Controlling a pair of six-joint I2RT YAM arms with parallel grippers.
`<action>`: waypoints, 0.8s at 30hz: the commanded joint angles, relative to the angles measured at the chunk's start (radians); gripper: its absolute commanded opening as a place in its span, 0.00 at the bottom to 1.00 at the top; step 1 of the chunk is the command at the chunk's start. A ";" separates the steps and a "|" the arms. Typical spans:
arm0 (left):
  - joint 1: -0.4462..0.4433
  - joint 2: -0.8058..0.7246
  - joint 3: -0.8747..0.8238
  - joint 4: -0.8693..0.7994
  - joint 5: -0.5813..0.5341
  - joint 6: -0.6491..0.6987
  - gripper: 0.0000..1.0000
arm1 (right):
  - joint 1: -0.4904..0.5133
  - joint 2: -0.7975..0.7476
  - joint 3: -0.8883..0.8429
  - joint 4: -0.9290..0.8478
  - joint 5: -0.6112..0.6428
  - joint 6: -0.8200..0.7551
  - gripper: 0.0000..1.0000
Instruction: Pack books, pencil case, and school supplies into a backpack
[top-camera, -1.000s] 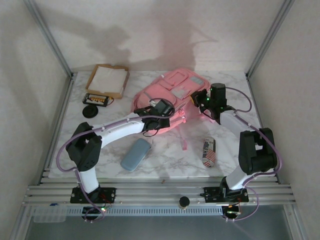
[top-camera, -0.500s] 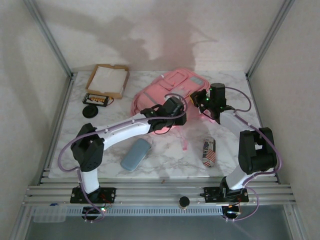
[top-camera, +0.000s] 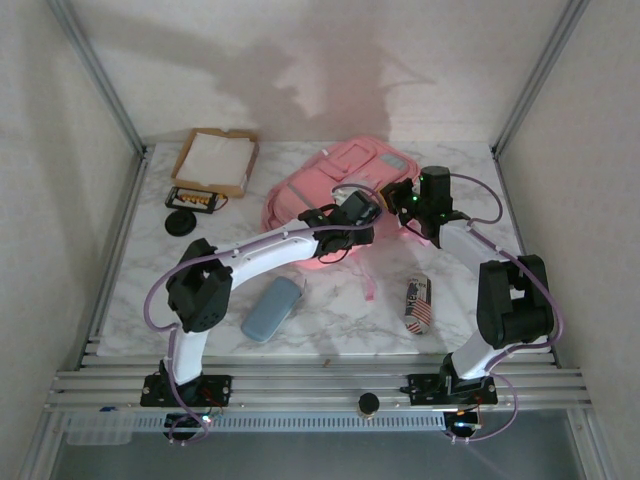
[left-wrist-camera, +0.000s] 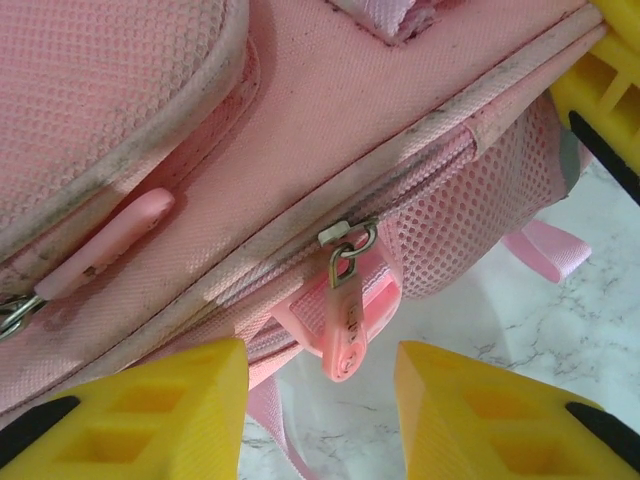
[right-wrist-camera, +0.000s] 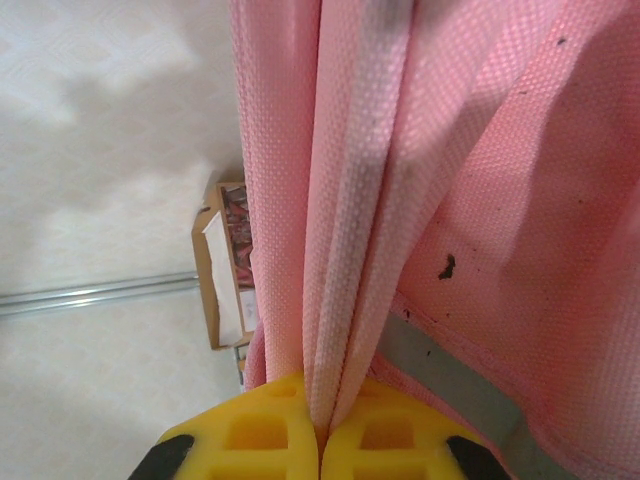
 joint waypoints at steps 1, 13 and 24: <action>-0.002 0.037 0.037 0.022 0.010 -0.031 0.42 | 0.013 -0.035 0.014 0.085 -0.013 -0.003 0.00; 0.004 0.136 0.185 -0.048 -0.109 -0.020 0.30 | 0.015 -0.033 -0.008 0.102 -0.018 0.001 0.00; 0.008 0.131 0.185 0.009 -0.136 -0.028 0.14 | 0.015 -0.031 -0.016 0.119 -0.020 0.009 0.00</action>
